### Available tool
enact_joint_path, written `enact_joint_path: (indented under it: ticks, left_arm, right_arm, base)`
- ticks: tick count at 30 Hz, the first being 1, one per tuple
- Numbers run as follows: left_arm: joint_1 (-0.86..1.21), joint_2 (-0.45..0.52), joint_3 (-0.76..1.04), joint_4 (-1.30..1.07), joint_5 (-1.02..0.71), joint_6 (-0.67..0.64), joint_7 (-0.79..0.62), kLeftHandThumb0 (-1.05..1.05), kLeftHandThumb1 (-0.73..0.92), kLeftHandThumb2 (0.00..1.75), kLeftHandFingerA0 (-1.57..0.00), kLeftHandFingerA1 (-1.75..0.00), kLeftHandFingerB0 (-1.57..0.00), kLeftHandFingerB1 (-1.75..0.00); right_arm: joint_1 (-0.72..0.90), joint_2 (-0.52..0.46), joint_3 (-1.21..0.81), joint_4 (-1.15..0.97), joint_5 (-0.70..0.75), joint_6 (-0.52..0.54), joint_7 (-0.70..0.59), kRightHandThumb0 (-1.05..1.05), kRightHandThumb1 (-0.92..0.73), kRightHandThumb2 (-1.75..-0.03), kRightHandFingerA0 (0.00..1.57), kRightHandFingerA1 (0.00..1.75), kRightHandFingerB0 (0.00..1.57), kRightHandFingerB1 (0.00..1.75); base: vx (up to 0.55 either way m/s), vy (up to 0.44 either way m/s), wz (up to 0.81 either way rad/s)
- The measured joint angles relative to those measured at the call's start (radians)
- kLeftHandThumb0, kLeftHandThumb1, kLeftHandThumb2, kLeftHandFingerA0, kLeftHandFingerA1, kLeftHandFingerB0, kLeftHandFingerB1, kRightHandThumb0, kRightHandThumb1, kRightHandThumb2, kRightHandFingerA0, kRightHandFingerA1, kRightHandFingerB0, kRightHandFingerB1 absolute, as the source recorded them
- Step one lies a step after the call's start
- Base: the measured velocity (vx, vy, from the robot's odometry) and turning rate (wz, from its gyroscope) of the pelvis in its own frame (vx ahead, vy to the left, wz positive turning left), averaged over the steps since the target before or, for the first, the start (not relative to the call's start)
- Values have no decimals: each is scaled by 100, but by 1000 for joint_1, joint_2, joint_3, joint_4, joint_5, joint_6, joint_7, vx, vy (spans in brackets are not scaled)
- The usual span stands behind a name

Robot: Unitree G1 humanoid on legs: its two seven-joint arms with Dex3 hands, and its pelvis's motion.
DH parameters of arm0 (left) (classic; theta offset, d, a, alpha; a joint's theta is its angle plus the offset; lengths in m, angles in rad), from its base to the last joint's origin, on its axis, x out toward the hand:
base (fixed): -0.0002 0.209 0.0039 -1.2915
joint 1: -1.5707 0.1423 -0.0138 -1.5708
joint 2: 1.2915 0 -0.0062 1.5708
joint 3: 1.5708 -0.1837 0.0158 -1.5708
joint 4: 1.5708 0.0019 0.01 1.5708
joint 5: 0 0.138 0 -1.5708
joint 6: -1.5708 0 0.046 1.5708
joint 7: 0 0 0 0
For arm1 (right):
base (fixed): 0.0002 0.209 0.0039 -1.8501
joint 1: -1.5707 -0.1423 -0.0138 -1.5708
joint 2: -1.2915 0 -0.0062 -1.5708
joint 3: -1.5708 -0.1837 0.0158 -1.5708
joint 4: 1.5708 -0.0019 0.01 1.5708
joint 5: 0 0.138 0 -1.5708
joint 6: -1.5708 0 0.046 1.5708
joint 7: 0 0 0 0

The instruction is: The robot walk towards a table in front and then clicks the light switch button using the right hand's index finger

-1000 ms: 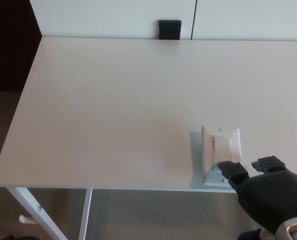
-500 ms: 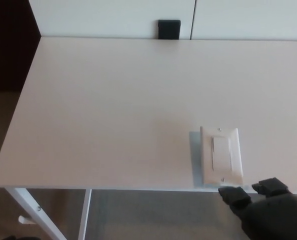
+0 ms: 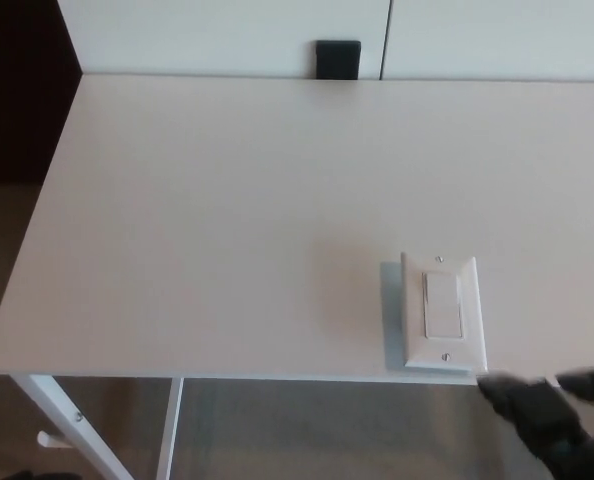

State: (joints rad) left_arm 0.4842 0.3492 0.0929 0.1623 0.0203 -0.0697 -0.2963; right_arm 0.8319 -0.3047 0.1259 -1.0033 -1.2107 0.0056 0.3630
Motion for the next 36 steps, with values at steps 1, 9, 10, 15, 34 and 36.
enact_joint_path:
  ticks: [1,9,10,15,34,36]
  left_arm:
    - [1,0,0,1,0,0,0,-24,64,59,-53,-44,-44,-39]
    - [3,5,-1,20,4,-3,0,-23,64,59,-52,-45,-42,-39]
    - [4,4,-1,21,4,-3,0,-24,64,59,-52,-45,-41,-39]
    - [4,3,-5,23,4,-3,-1,-25,64,59,-50,-44,-41,-38]
    - [-69,28,-49,39,21,-1,-5,-28,62,59,-49,-44,-44,-39]
    - [-77,33,-54,39,22,1,-7,-29,63,59,-48,-43,-44,-38]
  right_arm:
    - [37,4,-13,-3,11,-15,-10,-41,-17,-84,9,57,1,48]
    - [186,-1,-83,140,132,-55,-22,-66,-40,-85,1,49,15,51]
    - [176,-2,-88,180,152,-57,-20,-69,-41,-85,3,50,16,52]
    - [98,8,-100,400,226,-71,-20,-69,-53,-82,5,44,5,41]
    - [-203,36,-138,912,534,-85,24,-59,-66,-63,1,33,6,31]
    - [-218,36,-139,921,566,-86,27,-60,-66,-63,0,34,3,31]
  base:
    - [0,0,0]
    - [0,0,0]
    - [0,0,0]
    - [0,0,0]
    - [0,0,0]
    - [0,0,0]
